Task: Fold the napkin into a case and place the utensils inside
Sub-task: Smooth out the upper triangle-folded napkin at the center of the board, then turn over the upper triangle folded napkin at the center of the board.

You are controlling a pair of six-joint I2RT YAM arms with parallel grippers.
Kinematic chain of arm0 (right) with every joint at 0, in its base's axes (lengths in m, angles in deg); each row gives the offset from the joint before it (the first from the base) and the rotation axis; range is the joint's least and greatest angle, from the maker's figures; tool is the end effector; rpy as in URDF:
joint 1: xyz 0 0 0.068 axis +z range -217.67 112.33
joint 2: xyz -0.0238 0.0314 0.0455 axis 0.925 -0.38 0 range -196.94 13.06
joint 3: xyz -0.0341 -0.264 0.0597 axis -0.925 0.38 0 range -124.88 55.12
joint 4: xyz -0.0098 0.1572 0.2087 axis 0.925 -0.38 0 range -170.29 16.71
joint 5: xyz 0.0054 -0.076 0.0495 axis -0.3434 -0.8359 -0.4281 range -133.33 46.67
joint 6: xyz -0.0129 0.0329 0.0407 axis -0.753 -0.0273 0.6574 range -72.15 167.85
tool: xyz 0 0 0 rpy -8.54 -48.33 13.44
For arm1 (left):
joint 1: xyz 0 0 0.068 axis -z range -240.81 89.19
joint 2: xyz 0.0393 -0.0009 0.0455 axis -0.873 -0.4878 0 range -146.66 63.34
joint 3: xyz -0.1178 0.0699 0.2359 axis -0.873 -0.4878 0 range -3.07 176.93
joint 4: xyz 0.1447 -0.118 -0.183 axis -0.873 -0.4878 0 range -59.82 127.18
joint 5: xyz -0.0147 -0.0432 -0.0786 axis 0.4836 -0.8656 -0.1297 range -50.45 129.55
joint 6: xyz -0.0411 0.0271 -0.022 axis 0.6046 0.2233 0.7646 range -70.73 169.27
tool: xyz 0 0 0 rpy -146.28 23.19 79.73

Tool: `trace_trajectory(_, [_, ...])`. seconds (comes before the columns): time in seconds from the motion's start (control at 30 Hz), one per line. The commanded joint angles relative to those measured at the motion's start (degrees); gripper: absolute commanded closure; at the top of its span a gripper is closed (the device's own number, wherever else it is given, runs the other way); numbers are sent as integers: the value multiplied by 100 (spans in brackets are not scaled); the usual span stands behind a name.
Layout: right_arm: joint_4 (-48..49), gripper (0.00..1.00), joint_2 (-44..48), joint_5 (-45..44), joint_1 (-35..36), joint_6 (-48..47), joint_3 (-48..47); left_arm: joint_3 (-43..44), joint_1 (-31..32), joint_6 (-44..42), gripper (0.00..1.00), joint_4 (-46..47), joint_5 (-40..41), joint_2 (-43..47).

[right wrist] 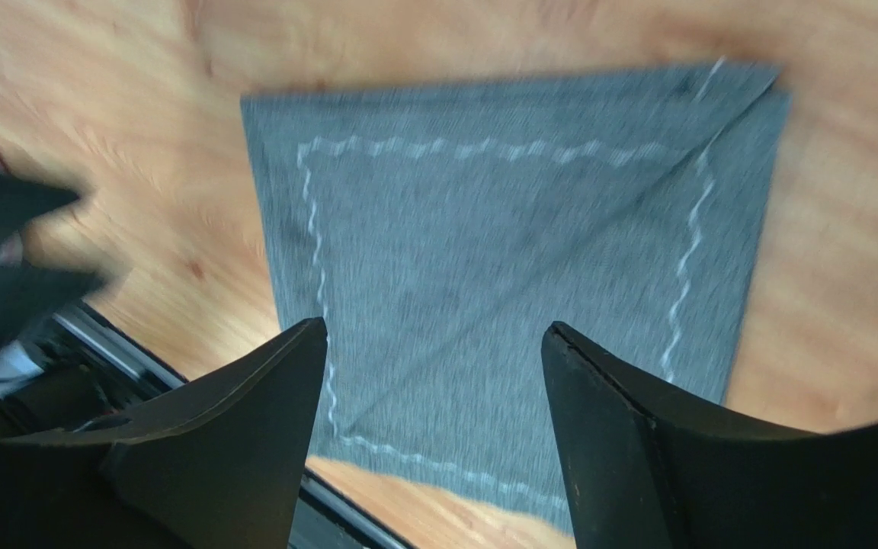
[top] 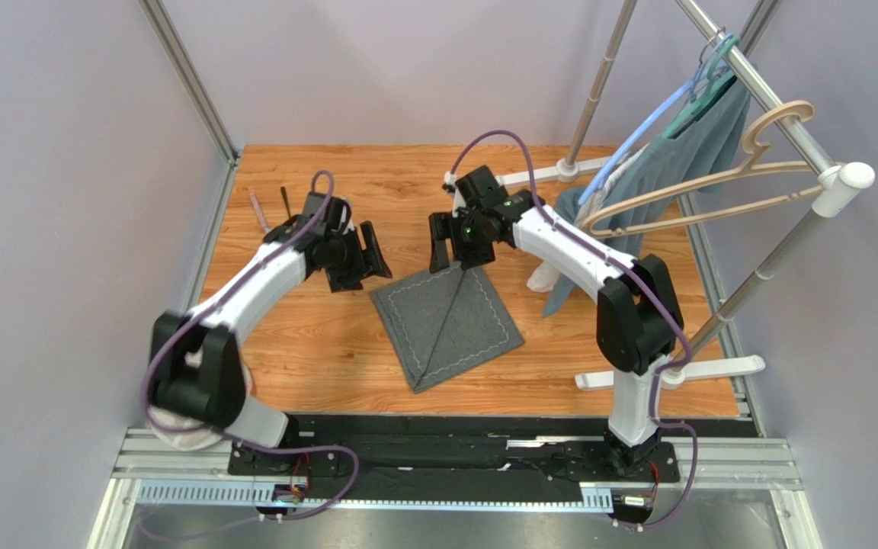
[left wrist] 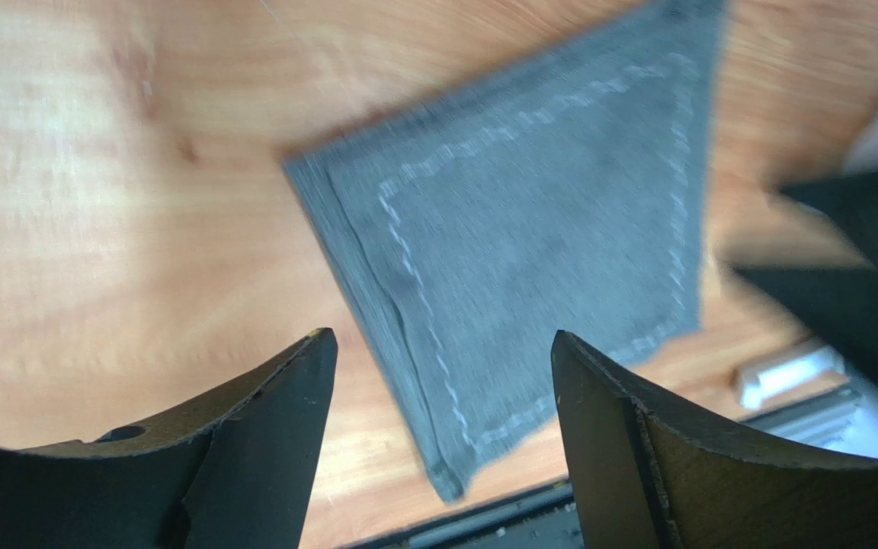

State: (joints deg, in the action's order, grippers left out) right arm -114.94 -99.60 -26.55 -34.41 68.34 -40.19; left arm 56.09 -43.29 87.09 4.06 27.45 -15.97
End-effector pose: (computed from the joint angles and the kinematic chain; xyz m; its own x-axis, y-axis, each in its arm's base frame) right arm 0.3531 0.2440 0.2488 -0.8988 -0.1887 -0.3958 -0.3574 0.8381 0.4120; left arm 0.2712 -0.0934 0.2576 -0.8575 -0.3582 -0.3694 -0.1418 0.8546 -0.4995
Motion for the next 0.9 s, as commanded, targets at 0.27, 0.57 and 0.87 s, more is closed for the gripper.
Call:
trace_trajectory(0.27, [-336, 26, 1044, -2081, 2325, 113, 1496, 1107, -223, -390, 25, -388, 31, -2220])
trace_trajectory(0.57, [-19, 28, 676, -2204, 3019, 289, 1410, 1019, -223, -56, 34, -204, -127, -2845])
trace_trajectory(0.87, [157, 46, 105, -2372, 3495, 289, 1164, 913, -223, 6, 49, -80, 102, -2748])
